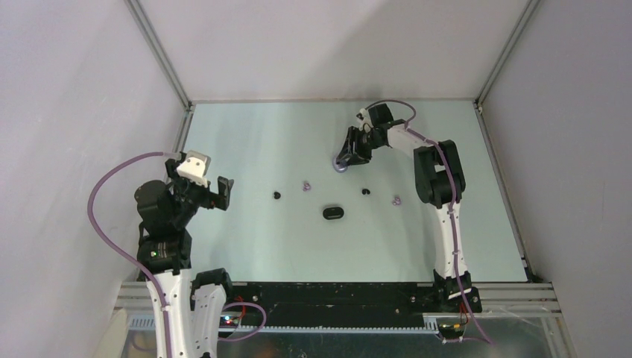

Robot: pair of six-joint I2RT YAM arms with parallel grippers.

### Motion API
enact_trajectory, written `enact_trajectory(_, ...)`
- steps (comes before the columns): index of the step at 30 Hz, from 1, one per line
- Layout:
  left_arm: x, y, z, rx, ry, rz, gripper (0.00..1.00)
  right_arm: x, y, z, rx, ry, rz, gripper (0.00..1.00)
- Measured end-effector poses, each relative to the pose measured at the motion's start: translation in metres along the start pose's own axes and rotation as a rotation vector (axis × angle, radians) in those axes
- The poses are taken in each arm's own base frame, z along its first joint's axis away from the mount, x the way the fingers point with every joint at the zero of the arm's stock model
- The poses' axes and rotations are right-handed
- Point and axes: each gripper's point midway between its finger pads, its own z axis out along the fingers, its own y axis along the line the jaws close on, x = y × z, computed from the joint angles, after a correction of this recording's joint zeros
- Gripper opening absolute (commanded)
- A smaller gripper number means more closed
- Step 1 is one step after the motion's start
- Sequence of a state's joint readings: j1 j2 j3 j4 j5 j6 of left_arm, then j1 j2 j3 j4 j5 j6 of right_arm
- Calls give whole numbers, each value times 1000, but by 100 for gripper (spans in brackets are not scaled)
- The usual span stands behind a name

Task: Insert the wireless bluetooth earbuds into the charging case
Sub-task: Pick up the charging case from the center of the board.

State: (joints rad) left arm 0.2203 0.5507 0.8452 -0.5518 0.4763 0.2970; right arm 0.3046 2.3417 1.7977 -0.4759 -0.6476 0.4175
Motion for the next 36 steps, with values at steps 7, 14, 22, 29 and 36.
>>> enact_trajectory(7,0,0,0,0,0,0,99,2,4,4,-1,9,-24,53)
enact_trajectory(14,0,0,0,0,0,0,99,4,6,6,6,15,-39,55)
enact_trajectory(22,0,0,0,0,0,0,99,5,12,13,79,16,-94,43)
enact_trajectory(29,0,0,0,1,0,0,99,8,18,17,94,26,-124,20)
enact_trajectory(36,0,0,0,2,-1,0,99,10,25,16,35,47,-140,14)
